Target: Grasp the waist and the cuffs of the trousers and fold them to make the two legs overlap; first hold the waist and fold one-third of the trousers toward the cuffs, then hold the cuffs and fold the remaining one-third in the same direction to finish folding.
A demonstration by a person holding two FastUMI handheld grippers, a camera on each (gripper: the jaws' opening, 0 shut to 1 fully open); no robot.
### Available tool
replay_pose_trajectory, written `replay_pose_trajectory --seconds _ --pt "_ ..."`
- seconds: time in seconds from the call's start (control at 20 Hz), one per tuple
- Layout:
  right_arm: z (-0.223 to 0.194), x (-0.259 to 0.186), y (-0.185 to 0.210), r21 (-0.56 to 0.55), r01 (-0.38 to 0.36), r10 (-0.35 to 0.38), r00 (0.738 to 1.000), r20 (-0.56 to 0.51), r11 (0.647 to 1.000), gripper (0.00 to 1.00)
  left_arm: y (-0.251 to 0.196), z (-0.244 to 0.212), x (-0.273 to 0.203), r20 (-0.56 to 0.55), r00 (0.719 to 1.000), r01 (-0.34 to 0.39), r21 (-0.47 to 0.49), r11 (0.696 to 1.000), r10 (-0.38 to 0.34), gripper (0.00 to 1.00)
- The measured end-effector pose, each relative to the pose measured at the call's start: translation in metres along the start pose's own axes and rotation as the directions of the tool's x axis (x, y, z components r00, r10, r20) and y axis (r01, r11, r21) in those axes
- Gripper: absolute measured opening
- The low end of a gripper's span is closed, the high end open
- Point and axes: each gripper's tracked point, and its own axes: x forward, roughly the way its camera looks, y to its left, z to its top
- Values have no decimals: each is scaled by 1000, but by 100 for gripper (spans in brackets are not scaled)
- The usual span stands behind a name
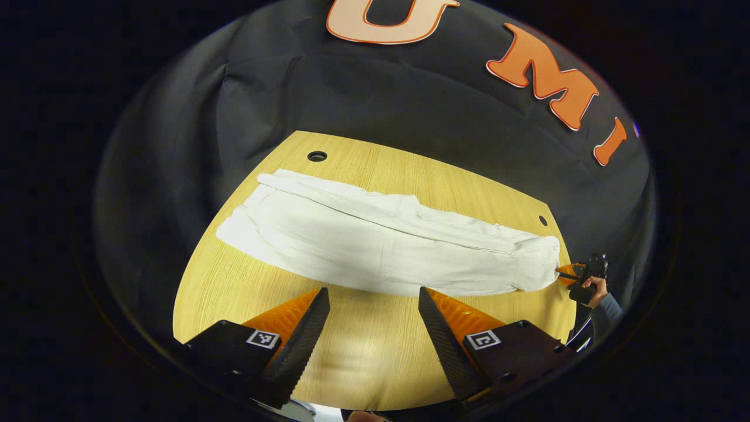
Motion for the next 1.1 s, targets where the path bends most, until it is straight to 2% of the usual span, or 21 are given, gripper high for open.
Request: replay_pose_trajectory --seconds 0.05,0.25,0.4,0.75,1.1 --pt "-2 -7 5 -23 -7 7 1000 16 1000 5 -1 2 1 3 1000 -2 -4 1000 2 99" --pt "-15 -22 20 -136 -79 86 996 40 988 4 3 1 -1 26 999 -25 -53 998 27 100" --pt "-12 -34 37 -138 -166 177 981 73 976 4 9 -10 -5 11 1000 -7 -78 997 8 100" --pt "7 -74 47 -214 -274 297 952 81 938 4 8 -13 -12 20 1000 -5 -64 998 6 100" --pt "15 -96 25 -238 -358 387 918 86 903 4 9 -10 -9 2 1000 26 -60 998 -26 100"
